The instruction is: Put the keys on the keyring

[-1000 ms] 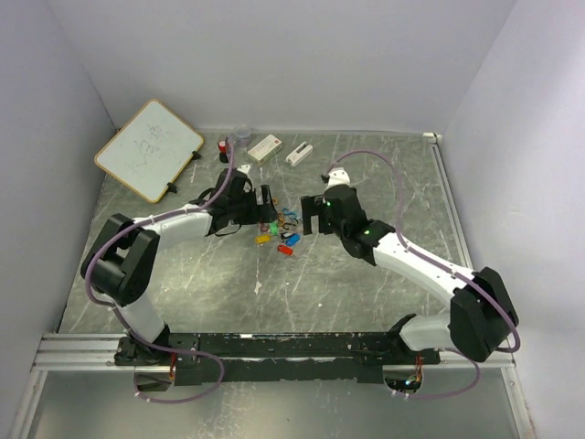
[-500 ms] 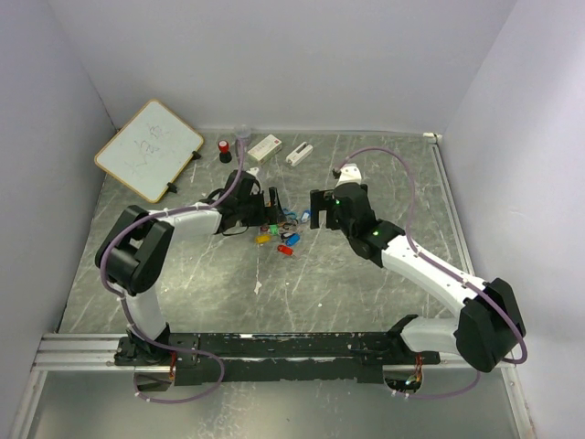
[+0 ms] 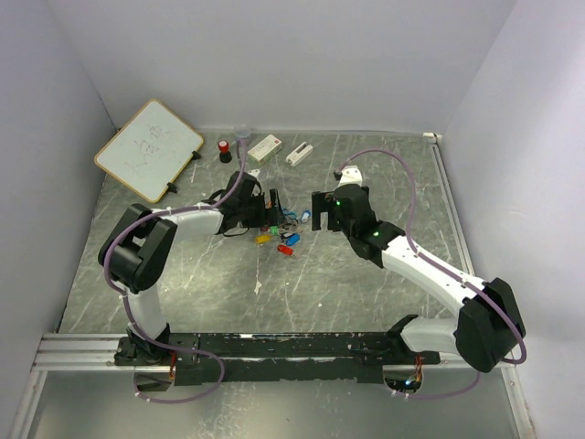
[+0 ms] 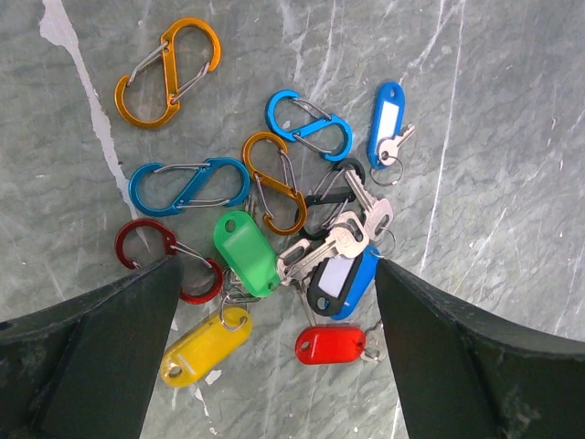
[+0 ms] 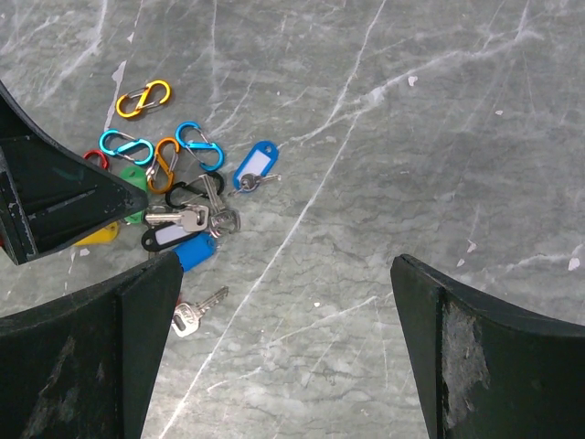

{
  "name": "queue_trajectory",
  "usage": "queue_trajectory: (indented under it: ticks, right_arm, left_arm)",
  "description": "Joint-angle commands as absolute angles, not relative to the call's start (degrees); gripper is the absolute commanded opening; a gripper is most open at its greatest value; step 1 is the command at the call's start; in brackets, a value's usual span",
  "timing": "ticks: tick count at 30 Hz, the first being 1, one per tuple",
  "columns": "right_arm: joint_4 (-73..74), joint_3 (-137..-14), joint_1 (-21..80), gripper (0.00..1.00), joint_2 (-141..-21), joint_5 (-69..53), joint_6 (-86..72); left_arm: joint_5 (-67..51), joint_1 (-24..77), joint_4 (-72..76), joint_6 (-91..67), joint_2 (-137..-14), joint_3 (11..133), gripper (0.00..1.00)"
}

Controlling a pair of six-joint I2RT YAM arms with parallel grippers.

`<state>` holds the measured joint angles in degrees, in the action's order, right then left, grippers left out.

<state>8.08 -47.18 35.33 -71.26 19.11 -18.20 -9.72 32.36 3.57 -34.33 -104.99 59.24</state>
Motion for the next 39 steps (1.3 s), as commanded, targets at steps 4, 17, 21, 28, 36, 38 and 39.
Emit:
queue_trajectory:
  ticks: [4,17,21,28,36,38,39]
  right_arm:
    - [7.74,-46.42,34.94,1.0,-70.48,19.89,-18.51]
    - [7.74,-46.34,34.87,1.0,-70.29,19.92,-18.57]
    - [7.64,-46.07,34.84,1.0,-70.31,19.81,-18.74]
    - [7.19,-45.89,34.87,1.0,-70.66,19.47,-18.95]
    - [6.94,-46.52,34.83,1.0,-71.75,18.98,-18.67]
    - [6.76,-46.64,34.84,1.0,-71.89,18.9,-18.53]
    - [6.7,-46.67,34.85,1.0,-71.92,18.85,-18.47]
  left_arm:
    - [-8.18,32.78,3.23,-32.74,-105.01,60.45,0.98]
    - [-3.82,31.29,-0.93,-29.25,-102.74,60.13,0.99]
    - [-3.55,29.78,-1.9,-28.35,-102.09,60.12,0.99]
    - [-2.76,26.52,-2.8,-27.1,-100.15,59.33,0.99]
    - [-2.77,25.22,-1.73,-27.11,-95.57,59.96,0.98]
    - [-3.61,25.31,-3.17,-28.11,-95.68,60.5,0.98]
    - [-4.16,25.31,-3.78,-28.65,-96.06,60.53,0.98]
